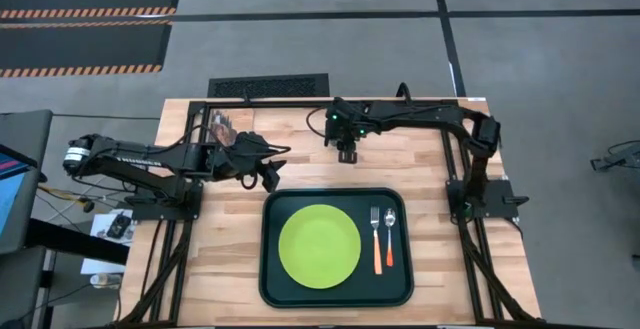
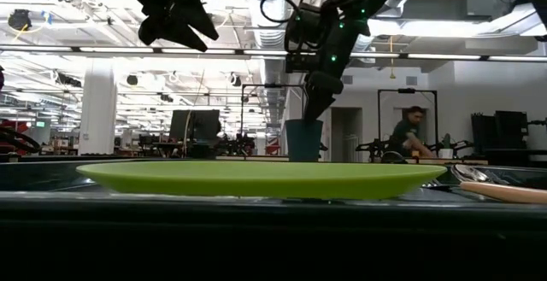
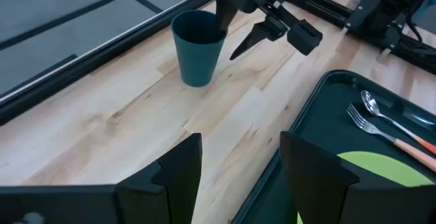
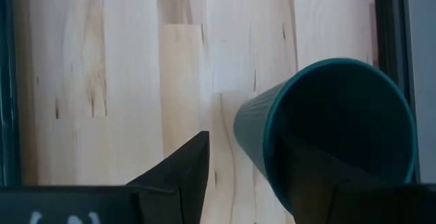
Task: Pick and place plate/cup/fork/spoon on tray
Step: Put the blue cup on the black serving tray to the top left of the green plate
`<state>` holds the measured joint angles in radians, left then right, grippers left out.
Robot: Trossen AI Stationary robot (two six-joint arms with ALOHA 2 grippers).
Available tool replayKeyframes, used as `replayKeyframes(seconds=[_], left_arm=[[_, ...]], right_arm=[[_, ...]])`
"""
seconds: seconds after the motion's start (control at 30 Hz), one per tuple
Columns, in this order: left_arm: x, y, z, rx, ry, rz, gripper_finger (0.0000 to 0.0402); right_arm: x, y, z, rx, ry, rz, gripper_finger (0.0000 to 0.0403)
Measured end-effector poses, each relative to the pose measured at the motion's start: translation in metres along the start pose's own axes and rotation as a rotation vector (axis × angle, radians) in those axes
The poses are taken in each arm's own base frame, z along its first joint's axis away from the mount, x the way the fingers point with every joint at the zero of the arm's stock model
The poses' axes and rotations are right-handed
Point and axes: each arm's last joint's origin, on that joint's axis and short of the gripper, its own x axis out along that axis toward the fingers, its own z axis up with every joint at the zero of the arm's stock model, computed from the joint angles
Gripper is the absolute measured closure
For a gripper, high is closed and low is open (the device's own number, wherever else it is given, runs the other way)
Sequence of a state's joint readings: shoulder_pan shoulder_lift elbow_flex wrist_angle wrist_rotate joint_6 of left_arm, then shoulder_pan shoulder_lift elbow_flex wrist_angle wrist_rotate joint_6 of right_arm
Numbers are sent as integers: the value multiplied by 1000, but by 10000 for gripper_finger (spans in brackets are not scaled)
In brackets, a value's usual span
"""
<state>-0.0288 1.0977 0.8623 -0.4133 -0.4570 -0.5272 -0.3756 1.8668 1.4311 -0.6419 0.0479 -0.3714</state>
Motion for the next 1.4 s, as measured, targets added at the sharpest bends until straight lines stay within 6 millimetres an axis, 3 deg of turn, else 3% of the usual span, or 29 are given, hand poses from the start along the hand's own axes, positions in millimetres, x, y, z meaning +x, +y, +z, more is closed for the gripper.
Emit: replayKeyframes(seconds=[0.8, 0.9, 1.2, 1.4], left_arm=[[0, 0, 0, 30, -1, 1, 217], [0, 0, 0, 30, -1, 1, 217], [0, 0, 0, 60, -3, 4, 217], [0, 1, 0, 54, -13, 22, 217]], right_arm=[[1, -15, -1, 4, -30, -36, 227], [1, -18, -2, 10, -30, -38, 255], [1, -21, -4, 13, -28, -42, 387], [1, -9, 1, -25, -3, -102, 396]])
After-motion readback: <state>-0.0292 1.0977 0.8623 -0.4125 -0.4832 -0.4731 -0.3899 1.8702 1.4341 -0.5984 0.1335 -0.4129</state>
